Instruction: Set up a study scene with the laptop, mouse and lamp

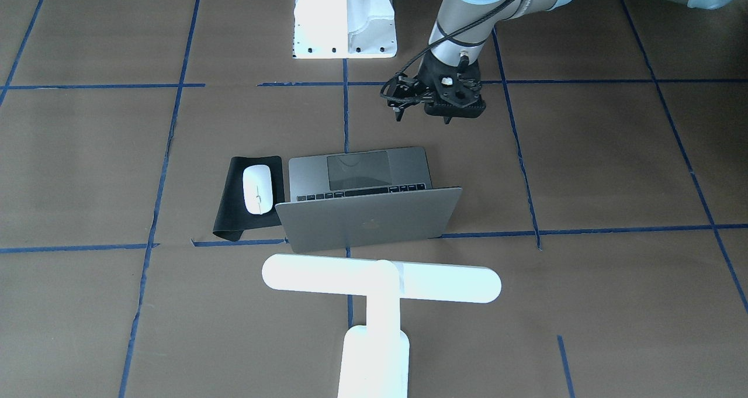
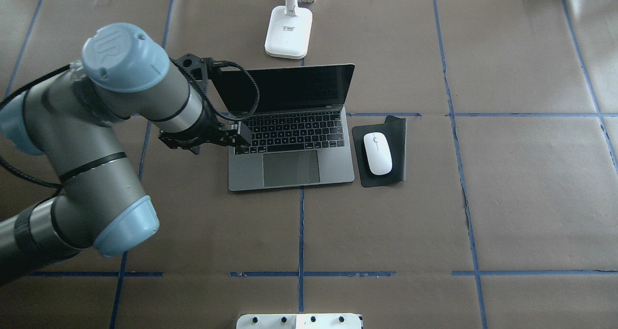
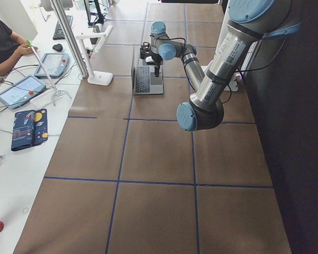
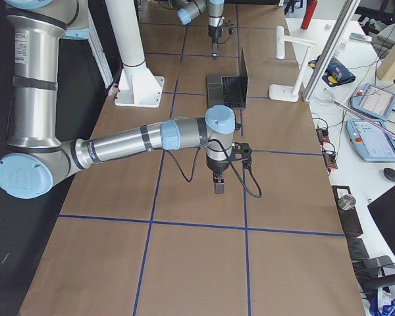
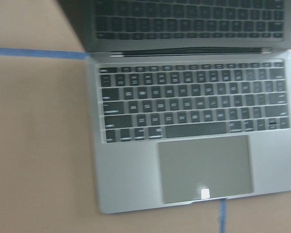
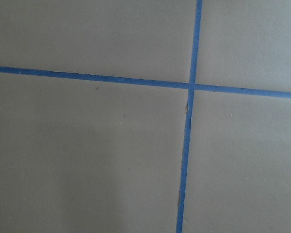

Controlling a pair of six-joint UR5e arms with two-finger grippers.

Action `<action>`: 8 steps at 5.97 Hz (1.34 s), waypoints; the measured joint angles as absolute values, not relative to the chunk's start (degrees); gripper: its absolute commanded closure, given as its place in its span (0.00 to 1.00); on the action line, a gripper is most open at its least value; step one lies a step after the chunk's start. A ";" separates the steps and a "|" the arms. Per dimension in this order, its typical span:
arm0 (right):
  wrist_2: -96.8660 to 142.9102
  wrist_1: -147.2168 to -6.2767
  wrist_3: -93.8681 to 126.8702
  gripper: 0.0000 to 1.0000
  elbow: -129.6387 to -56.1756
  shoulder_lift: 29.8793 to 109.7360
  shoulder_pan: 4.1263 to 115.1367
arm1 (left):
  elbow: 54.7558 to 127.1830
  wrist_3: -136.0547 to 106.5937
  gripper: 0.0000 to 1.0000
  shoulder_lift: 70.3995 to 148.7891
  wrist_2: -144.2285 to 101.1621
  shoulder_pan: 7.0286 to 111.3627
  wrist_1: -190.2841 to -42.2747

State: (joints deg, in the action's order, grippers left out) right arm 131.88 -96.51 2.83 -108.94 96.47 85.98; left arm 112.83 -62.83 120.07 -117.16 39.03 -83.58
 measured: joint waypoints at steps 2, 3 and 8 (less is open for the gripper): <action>135.48 -96.40 -3.57 0.00 -103.35 98.24 90.54 | 117.41 -51.73 0.00 110.73 -121.25 46.15 -81.45; 135.80 -96.38 -4.34 0.00 -101.86 98.75 91.16 | 117.80 -45.19 0.00 106.73 -123.39 50.58 -80.78; 136.94 -91.90 -4.21 0.00 -97.45 99.00 91.49 | 111.42 -7.73 0.00 93.89 -127.47 74.49 -76.11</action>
State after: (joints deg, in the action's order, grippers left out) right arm 136.94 -91.90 -4.21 -97.45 99.00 91.49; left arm 111.42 -7.73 93.89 -127.47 74.49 -76.11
